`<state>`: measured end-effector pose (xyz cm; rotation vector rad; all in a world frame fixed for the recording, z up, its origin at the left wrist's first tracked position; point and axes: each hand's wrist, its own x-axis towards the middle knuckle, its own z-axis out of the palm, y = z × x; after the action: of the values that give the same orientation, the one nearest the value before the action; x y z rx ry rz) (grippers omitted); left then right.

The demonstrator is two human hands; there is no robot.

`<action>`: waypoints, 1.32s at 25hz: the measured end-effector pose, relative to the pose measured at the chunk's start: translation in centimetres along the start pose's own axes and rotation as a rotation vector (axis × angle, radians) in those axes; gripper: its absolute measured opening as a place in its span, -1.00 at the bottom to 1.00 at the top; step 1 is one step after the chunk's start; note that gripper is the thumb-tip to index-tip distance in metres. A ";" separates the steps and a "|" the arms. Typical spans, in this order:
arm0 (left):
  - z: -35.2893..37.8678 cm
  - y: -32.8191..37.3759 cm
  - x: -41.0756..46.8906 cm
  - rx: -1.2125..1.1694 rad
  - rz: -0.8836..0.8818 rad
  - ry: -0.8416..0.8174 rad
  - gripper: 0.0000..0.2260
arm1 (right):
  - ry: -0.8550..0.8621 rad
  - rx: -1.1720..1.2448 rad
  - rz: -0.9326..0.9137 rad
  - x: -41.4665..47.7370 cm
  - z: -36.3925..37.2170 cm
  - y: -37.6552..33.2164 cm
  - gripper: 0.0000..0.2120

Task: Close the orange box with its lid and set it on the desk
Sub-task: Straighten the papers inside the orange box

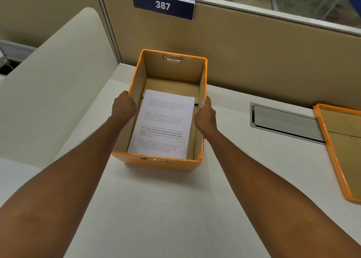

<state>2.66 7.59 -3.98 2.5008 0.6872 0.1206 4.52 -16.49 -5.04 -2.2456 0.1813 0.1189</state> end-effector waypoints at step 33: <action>7.4 10.5 -35.2 0.047 -0.004 0.020 -0.77 | -0.001 0.121 0.158 -22.7 -19.3 21.7 -0.44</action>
<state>-21.46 -21.04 -2.87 2.5465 0.7107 0.1290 -21.13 -42.97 -6.13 -2.1091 0.3565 0.1891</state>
